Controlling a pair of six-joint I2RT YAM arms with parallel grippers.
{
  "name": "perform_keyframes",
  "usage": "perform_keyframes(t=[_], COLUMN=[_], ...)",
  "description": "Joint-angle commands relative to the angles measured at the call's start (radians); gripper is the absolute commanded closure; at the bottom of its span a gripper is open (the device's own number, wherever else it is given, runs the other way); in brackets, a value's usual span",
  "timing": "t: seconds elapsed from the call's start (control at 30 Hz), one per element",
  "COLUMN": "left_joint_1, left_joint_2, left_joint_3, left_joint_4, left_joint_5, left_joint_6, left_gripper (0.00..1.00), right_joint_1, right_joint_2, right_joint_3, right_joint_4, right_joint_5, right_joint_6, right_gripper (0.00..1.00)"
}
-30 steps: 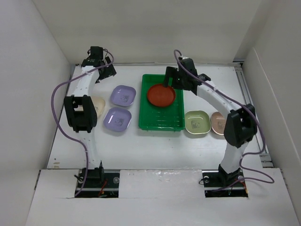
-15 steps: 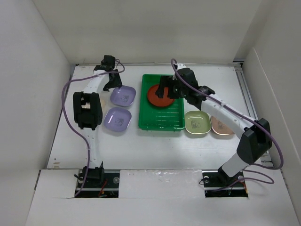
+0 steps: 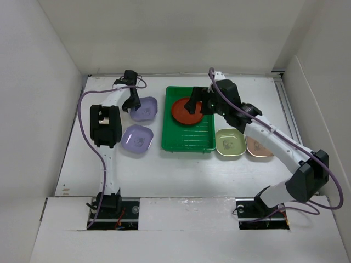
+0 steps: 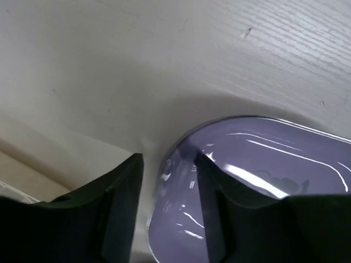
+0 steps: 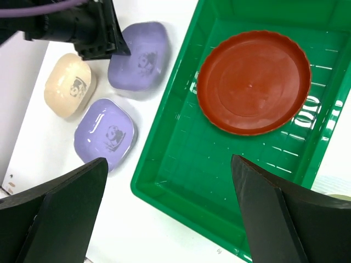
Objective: Place the plates into the plastic bin on the countertop
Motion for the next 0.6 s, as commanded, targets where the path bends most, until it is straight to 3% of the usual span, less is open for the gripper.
perform_keyframes(t=[0.0,0.03,0.07,0.17,0.27,0.37,0.57], left_joint_1=[0.001,0.001,0.001,0.001,-0.008,-0.008,-0.008], left_joint_2=[0.041,0.052,0.052,0.078,0.078,-0.020,-0.319], left_joint_3=[0.015,0.024,0.045,0.098,0.186,0.231,0.072], left_joint_4=[-0.072,-0.072,-0.072,-0.098,-0.137,-0.146,-0.039], left_joint_5=[-0.023,-0.023,-0.023,-0.033,-0.082,-0.084,0.017], left_joint_6=[-0.013,-0.013,-0.023,-0.048,-0.079,-0.108,-0.145], left_gripper=[0.62,0.69,0.85,1.00,1.00,1.00,1.00], right_joint_1=[0.006,0.006,0.006,0.006,-0.012,-0.039,-0.176], right_joint_2=[-0.027,-0.027,-0.027,-0.027,-0.038,-0.074,-0.206], right_joint_3=[-0.013,-0.013,-0.022,-0.022,-0.031,-0.071,-0.211], right_joint_4=[0.033,0.033,0.033,0.033,0.012,0.011,0.011], right_joint_5=[0.006,0.006,0.006,0.017,0.047,0.069,0.096], right_joint_6=[-0.017,-0.017,-0.017,-0.017,-0.026,-0.026,0.084], right_gripper=[0.01,0.01,0.01,0.01,0.01,0.01,0.01])
